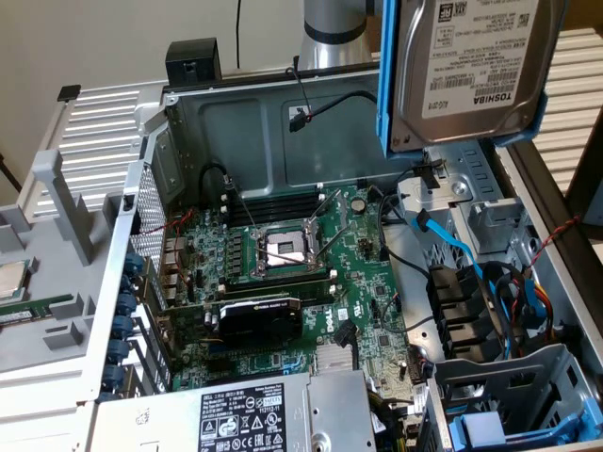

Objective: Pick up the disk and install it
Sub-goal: 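Pick up the disk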

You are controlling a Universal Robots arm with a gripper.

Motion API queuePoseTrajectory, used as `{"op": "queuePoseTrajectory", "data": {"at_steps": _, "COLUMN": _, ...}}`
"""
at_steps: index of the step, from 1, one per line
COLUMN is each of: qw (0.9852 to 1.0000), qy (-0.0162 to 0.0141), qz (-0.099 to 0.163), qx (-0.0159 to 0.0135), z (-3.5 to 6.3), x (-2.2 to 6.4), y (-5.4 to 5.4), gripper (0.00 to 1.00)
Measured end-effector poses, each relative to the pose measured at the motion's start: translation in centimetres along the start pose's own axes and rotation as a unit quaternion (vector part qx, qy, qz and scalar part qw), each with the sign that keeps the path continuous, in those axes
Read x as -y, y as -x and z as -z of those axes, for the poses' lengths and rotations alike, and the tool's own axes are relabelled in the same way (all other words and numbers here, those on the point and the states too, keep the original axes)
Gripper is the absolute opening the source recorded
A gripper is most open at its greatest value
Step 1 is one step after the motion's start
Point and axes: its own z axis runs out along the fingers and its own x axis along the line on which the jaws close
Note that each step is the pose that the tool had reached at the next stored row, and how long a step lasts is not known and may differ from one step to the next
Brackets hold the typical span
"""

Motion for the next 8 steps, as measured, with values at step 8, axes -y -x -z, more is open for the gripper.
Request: {"op": "queuePoseTrajectory", "data": {"at_steps": 8, "qw": 1.0000, "qy": -0.0001, "qz": -0.002, "qx": 0.0012, "z": -0.06, "x": 0.12, "y": -1.7, "gripper": 0.36}}
